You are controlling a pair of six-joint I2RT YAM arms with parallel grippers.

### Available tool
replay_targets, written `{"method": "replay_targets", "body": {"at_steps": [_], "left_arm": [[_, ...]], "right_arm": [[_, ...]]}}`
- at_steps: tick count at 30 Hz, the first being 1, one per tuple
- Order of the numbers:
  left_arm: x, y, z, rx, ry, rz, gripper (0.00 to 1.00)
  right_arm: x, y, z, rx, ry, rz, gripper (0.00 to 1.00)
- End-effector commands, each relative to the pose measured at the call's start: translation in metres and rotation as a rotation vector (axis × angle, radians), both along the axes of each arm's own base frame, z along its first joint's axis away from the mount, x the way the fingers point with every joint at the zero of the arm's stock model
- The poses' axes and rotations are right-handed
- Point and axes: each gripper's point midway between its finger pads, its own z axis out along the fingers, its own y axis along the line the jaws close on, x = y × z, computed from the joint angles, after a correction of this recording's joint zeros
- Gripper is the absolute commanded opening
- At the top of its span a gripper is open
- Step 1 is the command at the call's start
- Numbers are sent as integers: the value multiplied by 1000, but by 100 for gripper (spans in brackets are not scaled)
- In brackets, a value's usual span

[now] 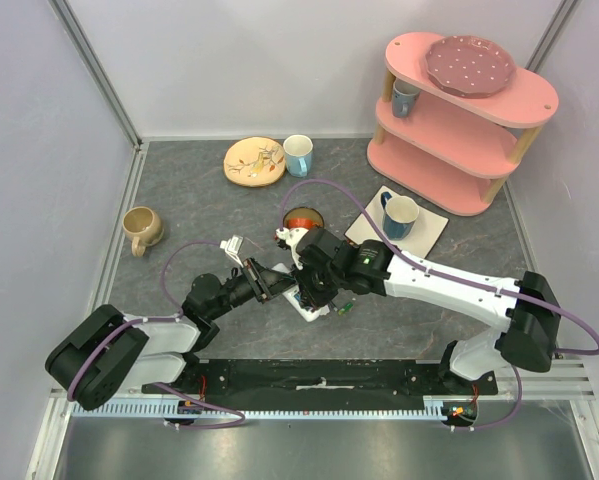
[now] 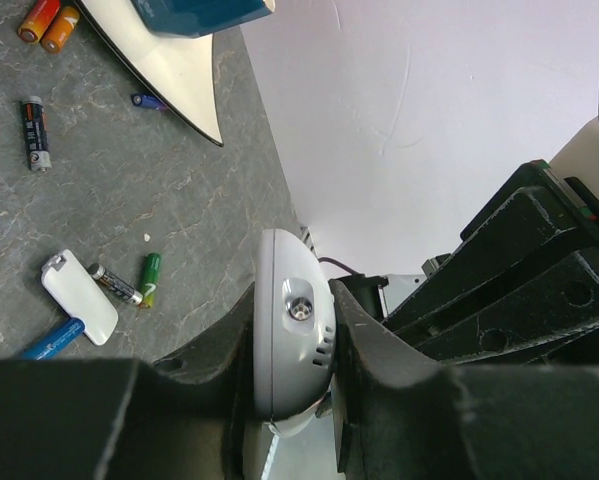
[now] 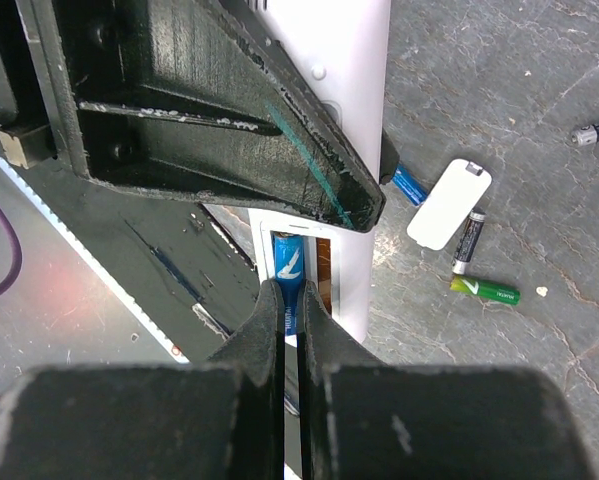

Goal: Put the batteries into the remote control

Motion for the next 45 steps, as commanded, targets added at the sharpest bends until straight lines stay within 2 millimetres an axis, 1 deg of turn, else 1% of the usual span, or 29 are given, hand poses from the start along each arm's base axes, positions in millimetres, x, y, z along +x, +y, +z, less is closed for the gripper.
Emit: {"method": "replay_targets", "body": {"at_steps": [1, 6, 9, 13, 14, 21, 38, 45], "left_arm": [[-18, -13, 63, -170, -106, -111, 2], [-19, -14, 67, -186, -106, -111, 2], [-18, -13, 69, -195, -106, -87, 2], [-15, -12, 67, -194, -102, -52, 2], [-15, -12, 68, -195, -105, -50, 2], [-16, -11, 71, -201, -112, -34, 2], [-12, -6, 65, -180, -112, 24, 2], [-14, -6, 64, -177, -110, 18, 2]], "right_arm": [[20, 14, 11, 73, -90, -44, 0], [21, 15, 14, 93, -97, -62, 0], [22, 19, 18, 132, -93, -87, 0], [23, 24, 18, 182, -80, -124, 0], [26, 23, 17, 178, -88, -146, 0], [29, 25, 19, 211, -95, -176, 0], [27, 36, 22, 285, -62, -199, 0], [27, 36, 20, 283, -59, -199, 5]]}}
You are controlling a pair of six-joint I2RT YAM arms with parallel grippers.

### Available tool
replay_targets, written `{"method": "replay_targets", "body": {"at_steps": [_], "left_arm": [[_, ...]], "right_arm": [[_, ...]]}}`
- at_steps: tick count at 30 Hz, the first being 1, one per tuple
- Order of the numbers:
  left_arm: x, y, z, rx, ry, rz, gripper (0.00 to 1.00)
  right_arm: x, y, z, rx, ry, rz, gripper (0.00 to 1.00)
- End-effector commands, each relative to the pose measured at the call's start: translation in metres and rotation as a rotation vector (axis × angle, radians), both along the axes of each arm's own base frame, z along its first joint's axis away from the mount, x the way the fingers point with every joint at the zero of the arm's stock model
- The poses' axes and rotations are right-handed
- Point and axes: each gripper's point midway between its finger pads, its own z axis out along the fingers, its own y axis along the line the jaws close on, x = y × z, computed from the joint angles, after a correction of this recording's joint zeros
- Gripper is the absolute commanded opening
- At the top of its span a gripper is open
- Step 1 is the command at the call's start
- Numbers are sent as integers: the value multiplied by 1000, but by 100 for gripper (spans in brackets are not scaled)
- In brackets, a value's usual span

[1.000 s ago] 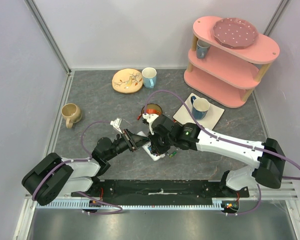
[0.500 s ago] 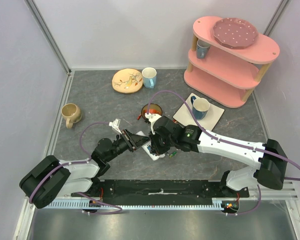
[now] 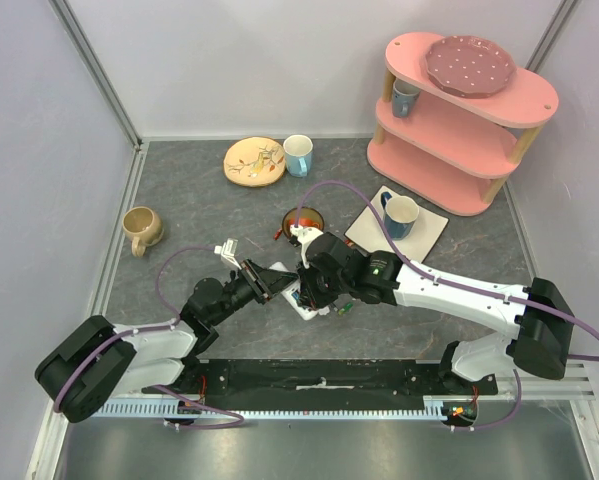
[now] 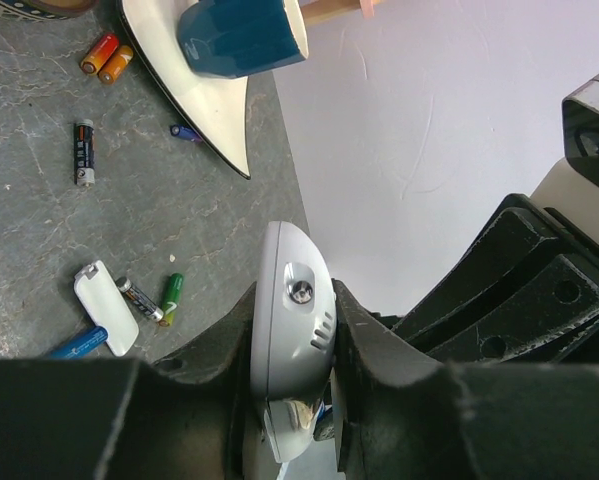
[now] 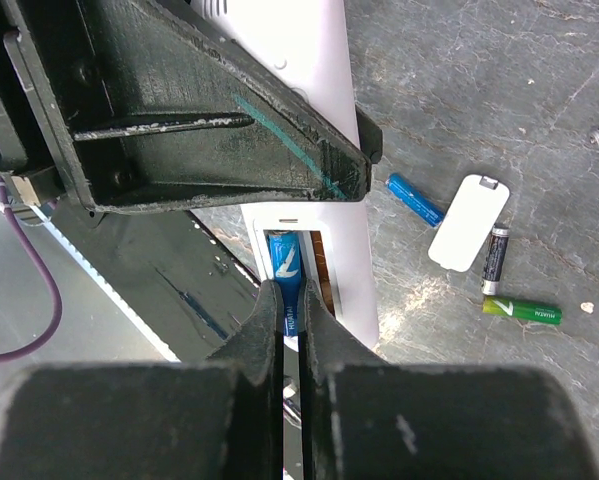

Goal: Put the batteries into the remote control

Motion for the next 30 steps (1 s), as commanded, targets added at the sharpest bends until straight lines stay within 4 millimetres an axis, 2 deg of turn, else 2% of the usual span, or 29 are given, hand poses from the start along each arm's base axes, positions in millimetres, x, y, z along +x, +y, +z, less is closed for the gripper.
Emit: {"method": "replay_targets", "body": {"at_steps": [1, 14, 30], "left_arm": [[-22, -11, 66, -185, -150, -104, 2], [-21, -5, 63, -141, -163, -68, 2], [-20, -4, 63, -125, -172, -62, 2]], "right_arm": [[22, 30, 23, 150, -68, -63, 5], [14, 23, 10, 82, -46, -13, 15], [16, 19, 13, 43, -58, -6, 25]]}}
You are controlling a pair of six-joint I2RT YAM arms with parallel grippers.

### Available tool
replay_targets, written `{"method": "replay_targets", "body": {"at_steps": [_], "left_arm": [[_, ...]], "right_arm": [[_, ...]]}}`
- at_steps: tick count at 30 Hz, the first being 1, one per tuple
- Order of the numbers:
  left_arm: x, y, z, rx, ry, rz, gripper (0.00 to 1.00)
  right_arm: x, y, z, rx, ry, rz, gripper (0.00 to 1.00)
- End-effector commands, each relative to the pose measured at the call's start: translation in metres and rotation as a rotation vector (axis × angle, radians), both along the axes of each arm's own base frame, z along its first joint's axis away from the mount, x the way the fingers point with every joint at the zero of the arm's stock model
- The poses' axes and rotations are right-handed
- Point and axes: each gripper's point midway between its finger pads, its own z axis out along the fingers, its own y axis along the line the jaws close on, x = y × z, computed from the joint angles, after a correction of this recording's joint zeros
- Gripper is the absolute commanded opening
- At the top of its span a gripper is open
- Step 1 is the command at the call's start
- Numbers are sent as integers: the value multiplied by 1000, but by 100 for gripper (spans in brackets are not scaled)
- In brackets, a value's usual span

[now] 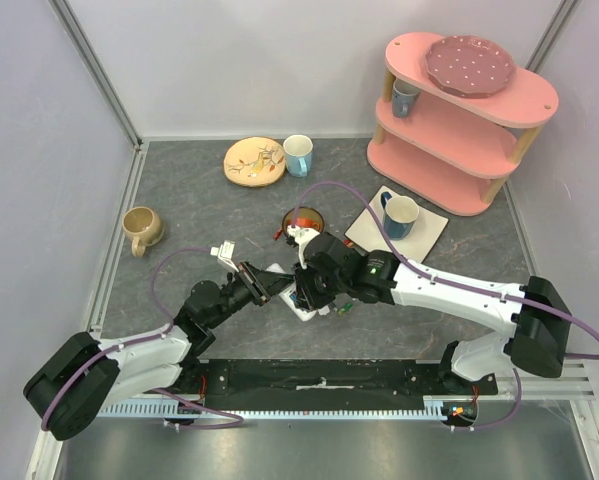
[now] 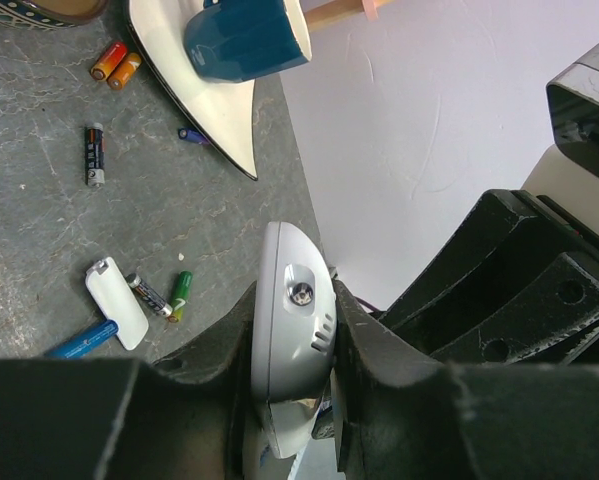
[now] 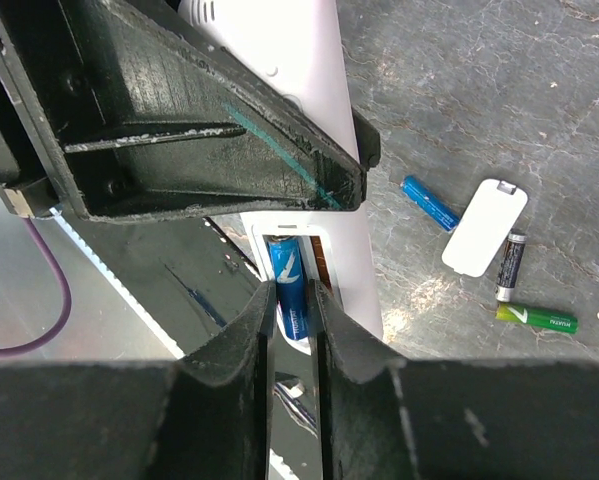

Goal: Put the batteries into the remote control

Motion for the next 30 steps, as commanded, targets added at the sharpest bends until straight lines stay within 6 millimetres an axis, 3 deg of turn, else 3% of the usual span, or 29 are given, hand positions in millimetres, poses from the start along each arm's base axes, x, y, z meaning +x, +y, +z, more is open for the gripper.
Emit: {"method": "replay_targets", "body": {"at_steps": [1, 21, 30], "left_arm": [[-15, -11, 61, -152, -144, -85, 2], [-13, -11, 57, -129, -139, -79, 2], [-13, -12, 53, -120, -126, -79, 2]], "right_arm": [[19, 13, 13, 28, -71, -30, 26], [27, 2, 16, -54, -109, -47, 31], [29, -3, 17, -85, -126, -49, 39]]}}
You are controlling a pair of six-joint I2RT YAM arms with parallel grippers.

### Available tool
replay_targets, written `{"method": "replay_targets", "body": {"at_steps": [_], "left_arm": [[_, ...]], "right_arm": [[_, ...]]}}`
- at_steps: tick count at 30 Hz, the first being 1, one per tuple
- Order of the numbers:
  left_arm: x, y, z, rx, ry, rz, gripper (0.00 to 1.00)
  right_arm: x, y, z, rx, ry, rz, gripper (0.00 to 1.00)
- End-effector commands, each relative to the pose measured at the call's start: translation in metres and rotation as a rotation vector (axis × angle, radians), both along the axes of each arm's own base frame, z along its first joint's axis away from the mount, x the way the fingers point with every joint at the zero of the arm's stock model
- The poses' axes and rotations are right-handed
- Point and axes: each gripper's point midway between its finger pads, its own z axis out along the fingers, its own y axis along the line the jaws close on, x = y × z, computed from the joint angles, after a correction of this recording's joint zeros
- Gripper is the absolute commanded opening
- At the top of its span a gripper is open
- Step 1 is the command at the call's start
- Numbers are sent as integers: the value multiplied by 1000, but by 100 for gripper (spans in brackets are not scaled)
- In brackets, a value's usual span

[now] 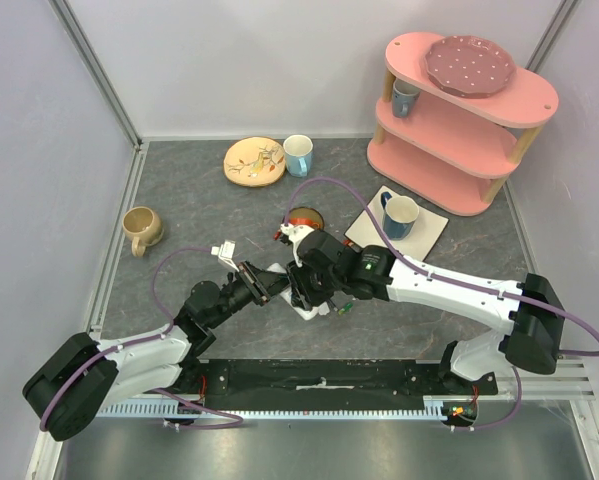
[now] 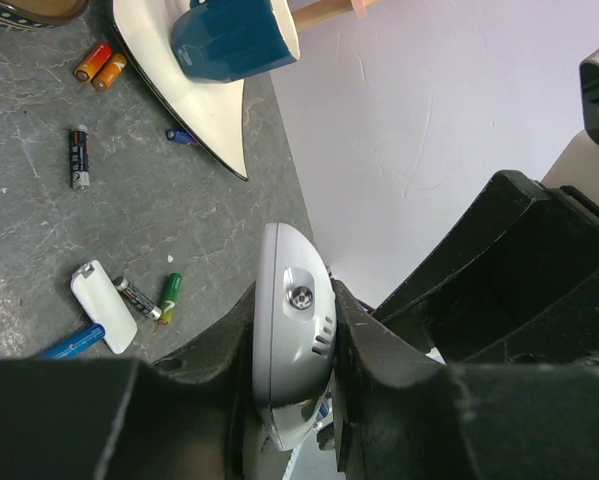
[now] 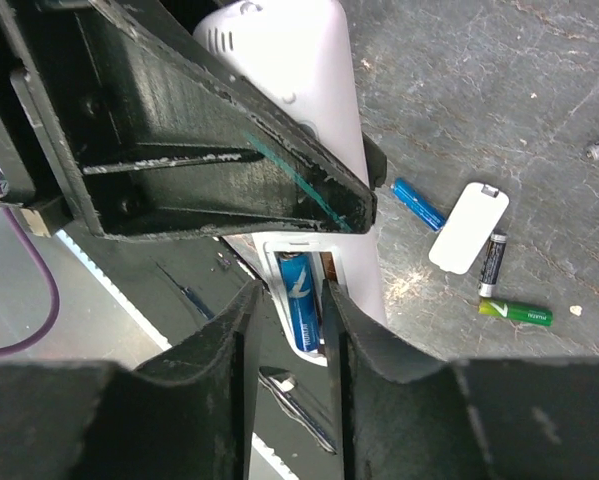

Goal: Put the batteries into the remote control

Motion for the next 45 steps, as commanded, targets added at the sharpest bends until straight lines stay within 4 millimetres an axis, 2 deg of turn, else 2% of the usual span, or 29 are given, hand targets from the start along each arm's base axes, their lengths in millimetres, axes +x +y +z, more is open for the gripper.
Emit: {"method": "replay_targets", "body": {"at_steps": [1, 7, 13, 22, 25, 31, 32, 34, 35, 36, 37, 38, 39, 40, 41, 42, 44, 45], "left_arm": [[-12, -10, 49, -113, -117, -76, 2], [-12, -11, 47, -108, -111, -77, 2], [-11, -10, 42, -98, -101, -71, 2], [-11, -9, 38, -94, -92, -65, 2], [-11, -8, 38, -96, -89, -61, 2], [-11, -8, 35, -91, -81, -62, 2], [-11, -8, 36, -95, -79, -62, 2], [-13, -10, 35, -96, -77, -78, 2], [-13, -11, 39, -108, -90, -84, 2], [-15, -12, 41, -112, -96, -97, 2], [-20, -15, 44, -116, -109, -131, 2], [-22, -18, 47, -120, -128, -152, 2], [-25, -19, 49, -124, -139, -172, 2], [-30, -21, 50, -129, -150, -207, 2], [-31, -23, 47, -132, -139, -224, 2], [-35, -23, 57, -167, -176, -239, 2], [-40, -27, 57, -184, -170, -286, 2], [-45, -26, 70, -223, -220, -312, 2]], "right_arm": [[27, -4, 9, -28, -101, -62, 40], [28, -4, 11, -30, -112, -68, 42], [33, -9, 30, -23, -148, -83, 43], [35, -31, 43, -54, -197, -113, 45], [36, -39, 59, -18, -232, -141, 46], [37, -41, 82, 51, -273, -160, 47], [38, -44, 89, 74, -289, -175, 47], [43, -48, 86, 100, -312, -229, 47], [47, -56, 93, 127, -352, -266, 47], [50, -56, 82, 152, -374, -277, 48], [48, -61, 89, 215, -401, -293, 50], [46, -60, 87, 261, -397, -292, 57], [44, -59, 74, 300, -398, -291, 61], [40, -61, 79, 345, -396, -285, 64], [34, -58, 77, 373, -371, -253, 72], [31, -56, 73, 389, -358, -237, 74], [23, -52, 74, 430, -333, -202, 78], [20, -52, 77, 449, -331, -194, 79]]}}
